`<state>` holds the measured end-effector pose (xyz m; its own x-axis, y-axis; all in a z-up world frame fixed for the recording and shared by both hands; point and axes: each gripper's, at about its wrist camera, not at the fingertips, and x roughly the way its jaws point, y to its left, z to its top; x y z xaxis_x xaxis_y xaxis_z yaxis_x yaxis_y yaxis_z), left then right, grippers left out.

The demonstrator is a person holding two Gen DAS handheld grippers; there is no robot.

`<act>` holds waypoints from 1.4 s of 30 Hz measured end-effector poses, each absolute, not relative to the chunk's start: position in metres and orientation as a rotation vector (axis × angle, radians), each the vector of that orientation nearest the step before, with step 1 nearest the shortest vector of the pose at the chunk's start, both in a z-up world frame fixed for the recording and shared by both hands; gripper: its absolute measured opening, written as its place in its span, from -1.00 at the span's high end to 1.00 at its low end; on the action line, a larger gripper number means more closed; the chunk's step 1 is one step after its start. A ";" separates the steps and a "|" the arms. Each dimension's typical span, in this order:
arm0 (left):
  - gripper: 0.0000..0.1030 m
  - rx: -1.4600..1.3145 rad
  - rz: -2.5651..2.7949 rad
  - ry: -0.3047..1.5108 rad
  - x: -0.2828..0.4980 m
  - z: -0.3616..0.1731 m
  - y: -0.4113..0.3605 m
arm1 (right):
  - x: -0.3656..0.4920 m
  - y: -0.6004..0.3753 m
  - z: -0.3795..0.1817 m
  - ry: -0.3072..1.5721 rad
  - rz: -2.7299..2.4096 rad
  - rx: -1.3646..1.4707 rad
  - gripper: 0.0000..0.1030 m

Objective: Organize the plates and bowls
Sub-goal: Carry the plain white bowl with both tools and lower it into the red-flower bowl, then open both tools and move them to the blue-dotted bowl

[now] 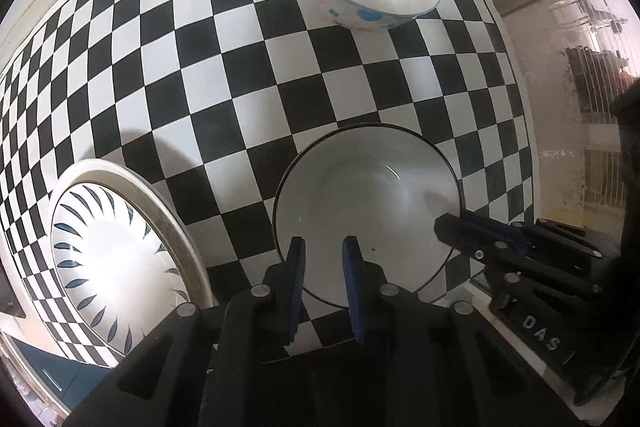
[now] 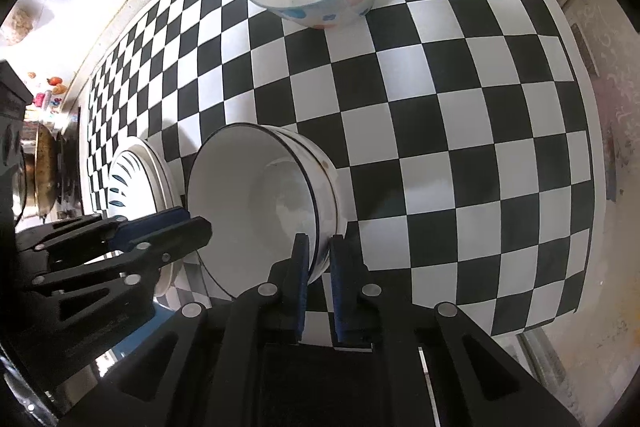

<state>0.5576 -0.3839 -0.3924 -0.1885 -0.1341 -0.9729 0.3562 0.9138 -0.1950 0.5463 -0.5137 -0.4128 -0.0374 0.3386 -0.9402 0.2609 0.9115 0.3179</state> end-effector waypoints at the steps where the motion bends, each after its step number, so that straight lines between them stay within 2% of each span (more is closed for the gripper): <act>1: 0.68 0.171 -0.442 1.708 0.558 -0.393 -0.384 | 0.546 -0.513 -0.414 1.628 0.066 0.464 0.83; 10: 0.66 0.172 -0.427 1.693 0.559 -0.392 -0.387 | 0.545 -0.524 -0.425 1.637 0.076 0.538 0.85; 18: 0.64 0.152 -0.356 1.538 0.596 -0.357 -0.387 | 0.571 -0.557 -0.392 1.542 0.047 0.545 0.81; 20: 0.57 0.139 -0.343 1.503 0.612 -0.352 -0.387 | 0.585 -0.565 -0.386 1.522 0.034 0.518 0.64; 21: 0.57 0.140 -0.336 1.491 0.617 -0.351 -0.388 | 0.590 -0.568 -0.384 1.515 0.031 0.522 0.35; 22: 0.57 0.145 -0.323 1.470 0.626 -0.349 -0.389 | 0.597 -0.573 -0.383 1.505 0.025 0.526 -0.10; 24: 0.57 0.160 -0.302 1.443 0.642 -0.349 -0.393 | 0.611 -0.581 -0.380 1.484 0.016 0.518 -0.52; 34: 0.57 0.138 -0.274 1.485 0.708 -0.379 -0.406 | 0.677 -0.602 -0.390 1.459 -0.045 0.524 -0.53; 42: 0.58 0.117 -0.296 1.585 0.743 -0.417 -0.425 | 0.715 -0.610 -0.434 1.524 -0.083 0.545 -0.51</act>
<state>0.7434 -0.4245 -0.4165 -0.0399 -0.1086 -0.9933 0.2574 0.9594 -0.1153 0.7153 -0.6102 -0.4344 0.0690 0.2811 -0.9572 0.3828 0.8785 0.2856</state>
